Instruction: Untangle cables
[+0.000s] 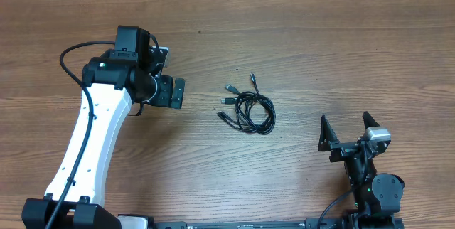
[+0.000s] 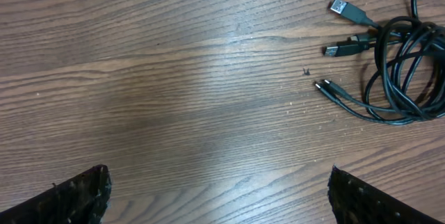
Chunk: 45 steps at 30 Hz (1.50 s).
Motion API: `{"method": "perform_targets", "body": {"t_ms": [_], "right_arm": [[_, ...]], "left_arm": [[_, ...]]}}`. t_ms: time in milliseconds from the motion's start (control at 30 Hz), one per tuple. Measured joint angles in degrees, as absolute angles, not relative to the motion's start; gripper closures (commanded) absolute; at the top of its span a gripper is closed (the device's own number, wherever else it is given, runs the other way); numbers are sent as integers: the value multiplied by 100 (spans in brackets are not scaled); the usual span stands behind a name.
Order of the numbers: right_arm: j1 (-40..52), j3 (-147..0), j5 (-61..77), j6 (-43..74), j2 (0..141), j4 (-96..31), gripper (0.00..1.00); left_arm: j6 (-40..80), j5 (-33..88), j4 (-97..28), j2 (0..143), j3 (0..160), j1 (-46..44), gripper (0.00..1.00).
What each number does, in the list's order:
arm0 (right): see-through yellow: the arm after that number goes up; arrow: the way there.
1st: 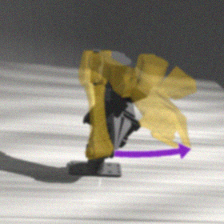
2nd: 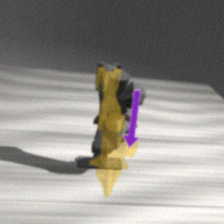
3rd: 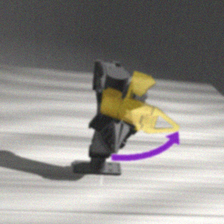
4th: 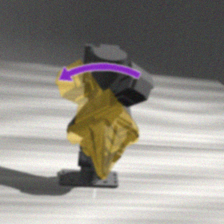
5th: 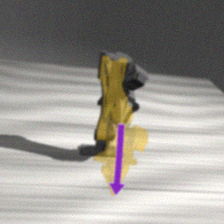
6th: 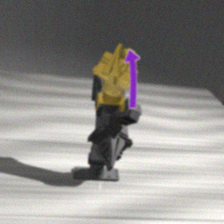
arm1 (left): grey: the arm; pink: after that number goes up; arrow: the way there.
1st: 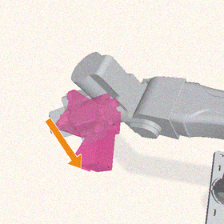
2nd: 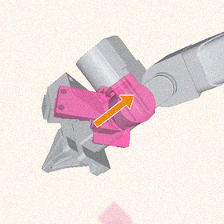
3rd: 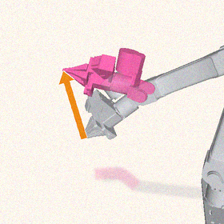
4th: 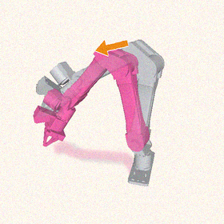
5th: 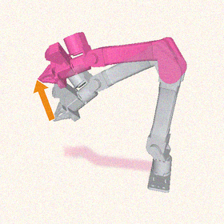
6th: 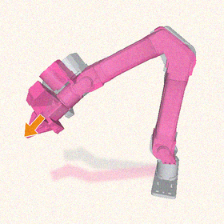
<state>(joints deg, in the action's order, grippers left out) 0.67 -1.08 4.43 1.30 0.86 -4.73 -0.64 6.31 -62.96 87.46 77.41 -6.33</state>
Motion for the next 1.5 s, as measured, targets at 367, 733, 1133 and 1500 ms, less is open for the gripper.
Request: {"method": "perform_targets", "body": {"t_ms": [367,733,1133,1500], "right_arm": [[67,-108,443,128,86,-475,0],[67,-108,443,130,86,-478,0],[67,-108,445,130,86,-475,0],[67,-108,443,130,86,-478,0]], "left_arm": [[-64,864,-6281,9028,7741,-773,0],[-64,913,-6167,9791,7741,-978,0],[-172,926,-6125,9795,7741,-978,0],[-172,926,-6123,9795,7741,-978,0]]}}
